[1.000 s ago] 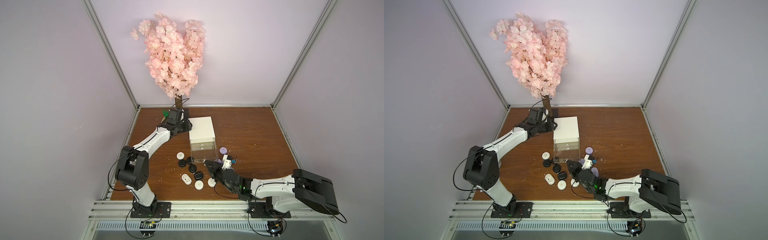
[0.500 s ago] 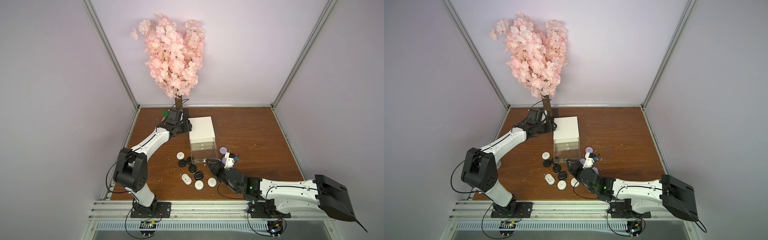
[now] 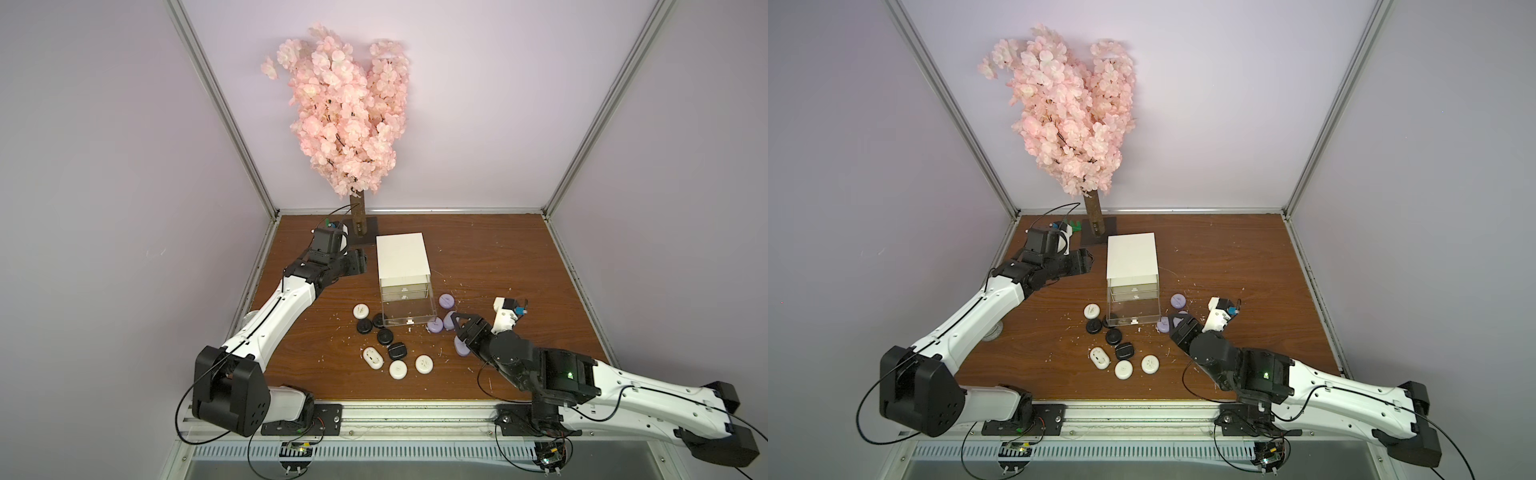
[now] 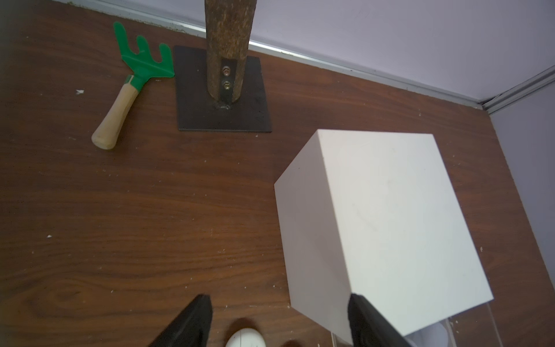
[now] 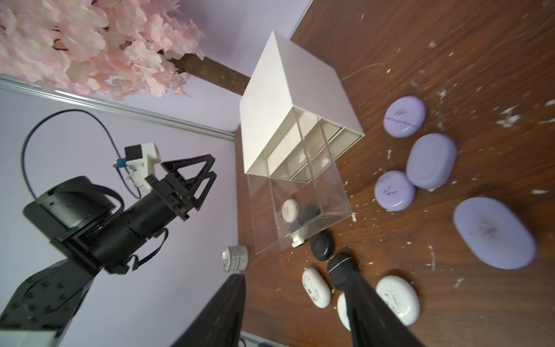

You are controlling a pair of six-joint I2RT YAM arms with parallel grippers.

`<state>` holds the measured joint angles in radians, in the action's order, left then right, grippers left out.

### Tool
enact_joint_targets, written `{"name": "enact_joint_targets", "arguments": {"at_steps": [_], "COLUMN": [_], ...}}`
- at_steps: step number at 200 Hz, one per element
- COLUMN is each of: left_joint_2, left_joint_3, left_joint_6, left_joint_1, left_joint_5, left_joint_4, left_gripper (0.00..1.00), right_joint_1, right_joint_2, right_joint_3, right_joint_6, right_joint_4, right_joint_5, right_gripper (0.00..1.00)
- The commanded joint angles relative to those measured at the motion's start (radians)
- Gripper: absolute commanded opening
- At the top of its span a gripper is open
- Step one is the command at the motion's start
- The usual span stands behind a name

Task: Put the bluetooth earphones in the drawer according to color
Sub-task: Pick up the Bluetooth earphone from the center of the board.

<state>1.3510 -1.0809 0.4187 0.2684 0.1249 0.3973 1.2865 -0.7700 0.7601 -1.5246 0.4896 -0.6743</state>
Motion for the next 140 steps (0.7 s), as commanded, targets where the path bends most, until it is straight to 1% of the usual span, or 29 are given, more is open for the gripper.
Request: {"name": "enact_joint_targets", "arguments": {"at_steps": [1, 16, 33, 55, 76, 90, 108, 125, 140], "left_joint_2": [0.005, 0.012, 0.026, 0.040, 0.033, 0.022, 0.003, -0.001, -0.005], "left_joint_3": [0.023, 0.037, 0.054, 0.060, 0.055, 0.052, 0.058, 0.053, 0.045], "left_joint_6": [-0.053, -0.055, -0.052, -0.051, -0.051, -0.051, -0.061, -0.084, -0.088], "left_joint_1": [-0.017, -0.016, -0.017, -0.017, -0.018, -0.017, -0.018, -0.027, -0.037], "left_joint_5": [-0.019, -0.023, -0.023, -0.016, -0.026, -0.030, -0.034, -0.051, -0.079], "left_joint_4": [0.052, 0.054, 0.054, 0.069, 0.095, 0.113, 0.125, 0.148, 0.174], "left_gripper": [0.77, 0.78, 0.79, 0.80, 0.80, 0.81, 0.81, 0.82, 0.83], "right_joint_1": [-0.091, -0.232, -0.397, -0.590, -0.750, -0.806, -0.842, -0.849, -0.849], "right_joint_2": [-0.067, -0.101, -0.108, -0.134, -0.217, -0.301, -0.431, -0.536, -0.613], "right_joint_3": [0.108, 0.137, 0.120, 0.075, 0.045, 0.063, 0.124, 0.190, 0.249], "right_joint_6": [0.055, 0.200, 0.366, 0.540, 0.654, 0.715, 0.789, 0.835, 0.869], "right_joint_4": [0.348, 0.357, 0.279, 0.134, -0.007, -0.068, -0.096, -0.092, -0.068], "right_joint_5": [-0.056, 0.015, 0.121, 0.299, 0.504, 0.597, 0.692, 0.725, 0.728], "right_gripper": [0.64, 0.66, 0.67, 0.68, 0.69, 0.70, 0.74, 0.75, 0.78]}}
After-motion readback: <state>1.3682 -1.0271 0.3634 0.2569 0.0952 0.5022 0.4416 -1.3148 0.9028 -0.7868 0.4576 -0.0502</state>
